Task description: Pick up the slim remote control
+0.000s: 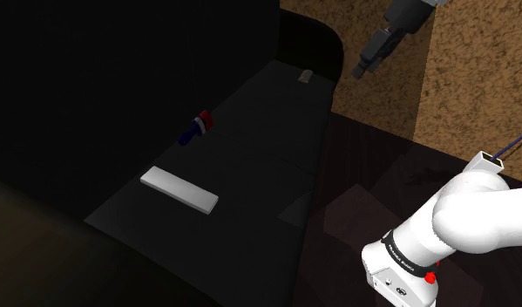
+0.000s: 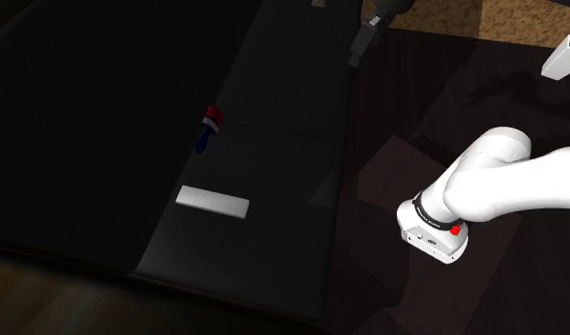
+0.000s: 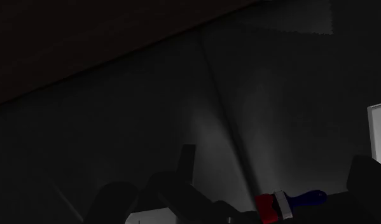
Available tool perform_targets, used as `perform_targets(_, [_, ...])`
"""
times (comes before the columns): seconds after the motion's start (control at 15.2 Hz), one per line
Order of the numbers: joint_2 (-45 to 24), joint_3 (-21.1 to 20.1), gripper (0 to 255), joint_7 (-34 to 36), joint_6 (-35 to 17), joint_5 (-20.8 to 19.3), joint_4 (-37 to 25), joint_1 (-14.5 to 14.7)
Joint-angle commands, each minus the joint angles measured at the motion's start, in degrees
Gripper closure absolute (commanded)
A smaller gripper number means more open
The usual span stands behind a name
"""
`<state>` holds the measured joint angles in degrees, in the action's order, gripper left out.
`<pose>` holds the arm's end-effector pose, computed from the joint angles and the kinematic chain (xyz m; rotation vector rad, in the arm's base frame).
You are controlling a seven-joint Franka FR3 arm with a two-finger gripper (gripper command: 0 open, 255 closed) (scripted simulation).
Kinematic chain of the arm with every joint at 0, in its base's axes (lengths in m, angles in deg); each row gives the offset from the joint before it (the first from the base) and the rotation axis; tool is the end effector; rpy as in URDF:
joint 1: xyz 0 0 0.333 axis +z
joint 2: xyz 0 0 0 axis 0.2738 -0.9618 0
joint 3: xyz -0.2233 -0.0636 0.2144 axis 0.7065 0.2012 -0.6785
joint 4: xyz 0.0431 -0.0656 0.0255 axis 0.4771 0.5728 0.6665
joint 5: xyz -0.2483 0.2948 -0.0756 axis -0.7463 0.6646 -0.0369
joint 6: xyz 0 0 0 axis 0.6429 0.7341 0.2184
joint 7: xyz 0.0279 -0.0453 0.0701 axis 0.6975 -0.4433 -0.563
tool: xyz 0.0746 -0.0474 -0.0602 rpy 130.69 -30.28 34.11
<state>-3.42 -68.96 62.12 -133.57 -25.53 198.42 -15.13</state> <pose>0.3219 0.0399 0.6350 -3.1047 -0.2515 -0.2702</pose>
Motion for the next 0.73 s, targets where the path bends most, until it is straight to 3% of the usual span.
perform_targets(0.0, [0.0, 0.0, 0, 0.0, 0.0, 0.0, 0.0, 0.0])
perform_targets(0.66, [-10.4, -9.7, 0, 7.7, -12.4, 3.3, 3.1, 2.9])
